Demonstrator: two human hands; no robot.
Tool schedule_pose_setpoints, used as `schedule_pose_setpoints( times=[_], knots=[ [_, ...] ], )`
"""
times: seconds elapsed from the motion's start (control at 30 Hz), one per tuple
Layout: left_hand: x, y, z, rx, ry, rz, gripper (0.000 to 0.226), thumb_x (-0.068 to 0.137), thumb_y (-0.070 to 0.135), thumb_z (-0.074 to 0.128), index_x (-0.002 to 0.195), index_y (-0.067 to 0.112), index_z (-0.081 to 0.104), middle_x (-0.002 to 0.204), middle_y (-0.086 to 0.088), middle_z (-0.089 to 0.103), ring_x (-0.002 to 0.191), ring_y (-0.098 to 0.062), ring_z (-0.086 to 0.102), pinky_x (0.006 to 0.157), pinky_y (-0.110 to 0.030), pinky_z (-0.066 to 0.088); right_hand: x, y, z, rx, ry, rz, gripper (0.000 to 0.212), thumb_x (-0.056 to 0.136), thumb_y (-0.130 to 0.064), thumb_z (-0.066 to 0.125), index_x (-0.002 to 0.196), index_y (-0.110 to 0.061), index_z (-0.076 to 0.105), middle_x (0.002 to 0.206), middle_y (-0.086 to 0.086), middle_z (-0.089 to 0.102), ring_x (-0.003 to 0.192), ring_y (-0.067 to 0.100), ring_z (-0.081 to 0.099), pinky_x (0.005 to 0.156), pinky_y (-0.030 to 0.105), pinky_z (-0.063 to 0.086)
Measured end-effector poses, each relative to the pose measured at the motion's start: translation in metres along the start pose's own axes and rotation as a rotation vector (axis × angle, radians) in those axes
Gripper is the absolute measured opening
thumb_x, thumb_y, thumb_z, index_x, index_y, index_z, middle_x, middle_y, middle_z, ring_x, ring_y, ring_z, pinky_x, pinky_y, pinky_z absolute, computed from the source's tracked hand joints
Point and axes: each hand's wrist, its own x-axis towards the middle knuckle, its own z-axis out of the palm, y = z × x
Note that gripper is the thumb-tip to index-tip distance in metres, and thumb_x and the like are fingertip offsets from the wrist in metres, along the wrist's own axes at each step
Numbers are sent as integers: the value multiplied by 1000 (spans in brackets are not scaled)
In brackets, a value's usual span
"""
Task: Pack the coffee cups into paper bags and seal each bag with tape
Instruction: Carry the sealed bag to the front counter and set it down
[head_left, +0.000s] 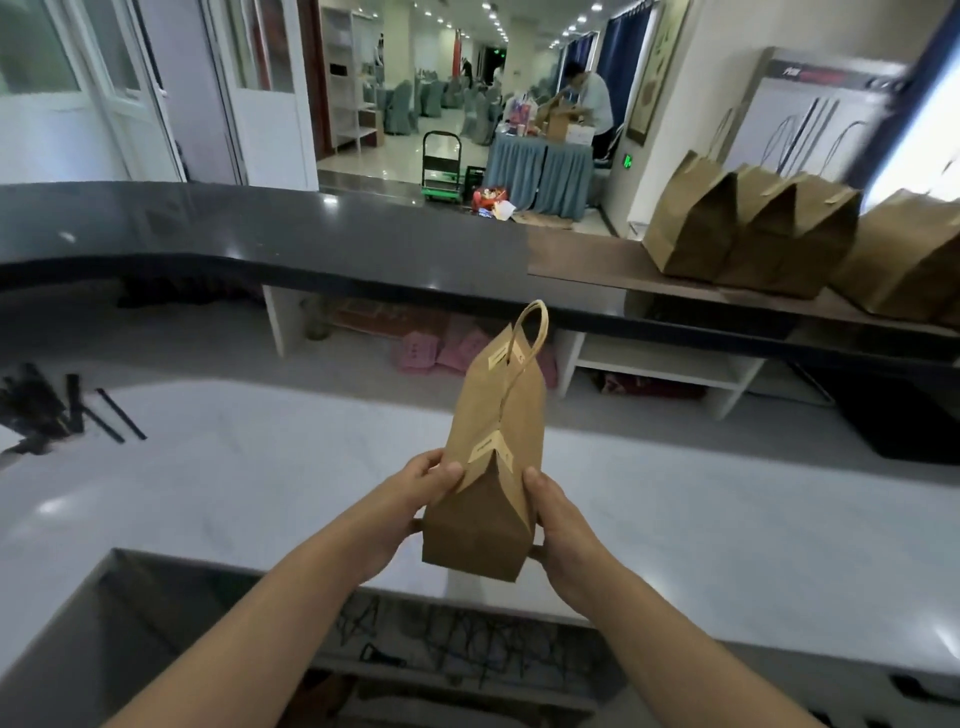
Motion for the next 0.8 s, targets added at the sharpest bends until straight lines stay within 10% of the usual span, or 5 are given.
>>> schedule_pose_setpoints(
  times=[0.37, 0.8],
  knots=[
    [56, 36, 72, 129, -306, 152, 111, 44, 73, 77, 139, 39, 31, 133, 18, 51, 121, -4, 51, 103, -31, 43, 1, -33, -103, 9, 152, -66, 74, 70, -72, 44, 128, -27, 51, 122, -2, 63, 110, 16, 59, 83, 33, 50],
    [163, 116, 91, 144, -391, 326, 116, 35, 73, 79, 135, 44, 27, 124, 25, 48, 101, 13, 56, 75, -8, 48, 62, -111, -166, 62, 308, -216, 80, 68, -70, 48, 134, -25, 46, 121, 2, 61, 108, 20, 60, 79, 30, 50]
  ],
)
